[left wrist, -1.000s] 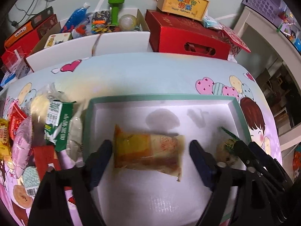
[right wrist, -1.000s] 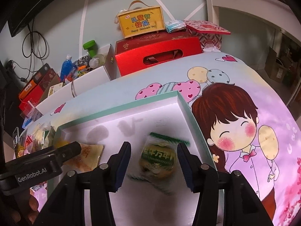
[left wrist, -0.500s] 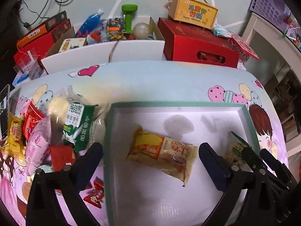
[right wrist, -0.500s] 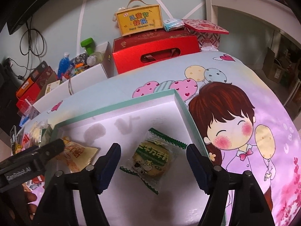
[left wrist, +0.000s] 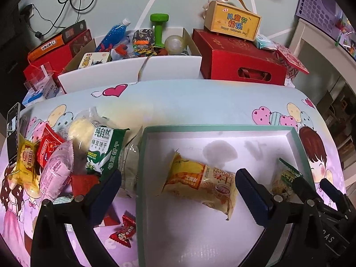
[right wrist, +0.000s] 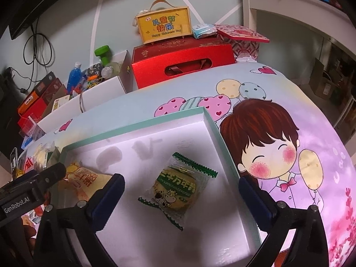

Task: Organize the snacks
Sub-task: 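Move both open grippers back from the tray to the snack pile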

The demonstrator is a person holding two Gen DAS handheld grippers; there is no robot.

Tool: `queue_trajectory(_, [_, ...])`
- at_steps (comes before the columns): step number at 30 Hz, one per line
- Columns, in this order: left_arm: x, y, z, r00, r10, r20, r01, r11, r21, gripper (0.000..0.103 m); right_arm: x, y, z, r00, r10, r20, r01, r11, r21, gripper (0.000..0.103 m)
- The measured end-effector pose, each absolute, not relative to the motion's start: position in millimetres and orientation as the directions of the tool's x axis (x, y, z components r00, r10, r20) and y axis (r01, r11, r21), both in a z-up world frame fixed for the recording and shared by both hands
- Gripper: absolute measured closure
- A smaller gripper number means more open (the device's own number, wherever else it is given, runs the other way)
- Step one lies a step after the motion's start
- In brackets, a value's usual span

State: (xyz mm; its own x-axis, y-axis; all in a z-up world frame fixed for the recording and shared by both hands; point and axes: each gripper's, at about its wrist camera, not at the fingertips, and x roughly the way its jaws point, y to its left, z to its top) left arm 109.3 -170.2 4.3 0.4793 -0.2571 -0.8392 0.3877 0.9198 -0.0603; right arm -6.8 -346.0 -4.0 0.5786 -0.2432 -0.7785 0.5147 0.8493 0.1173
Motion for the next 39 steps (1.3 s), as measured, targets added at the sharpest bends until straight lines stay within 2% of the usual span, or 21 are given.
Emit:
queue_trajectory(7, [105.9, -154.0, 18.3, 0.481, -0.233, -0.845, 0.376, 0.926, -0.041, 0.001, -13.2, -338.9, 12.9, 0.616, -0.231, -0.753, 0.496, 0.856, 0.143, 0.0])
queue_trajectory(20, [99.7, -54.4, 48.1, 0.551, -0.162, -0.819, 0.216, 0.975, -0.048, 0.001, -16.2, -311.2, 40.9, 0.693, -0.181, -0.698, 0.441, 0.873, 0.211, 0.0])
queue_trajectory(32, [85.7, 55.7, 31.7, 0.522, -0.045, -0.852, -0.063, 0.994, -0.091, 0.001, 15.4, -220.4, 29.3, 0.704, 0.002, -0.71, 0.249, 0.936, 0.249, 0.0])
queue_trajectory(39, [80.8, 85.9, 11.9, 0.473, -0.052, -0.879, -0.136, 0.982, -0.131, 0.001, 32.0, -158.9, 14.2, 0.676, 0.091, -0.731, 0.127, 0.963, 0.238, 0.0])
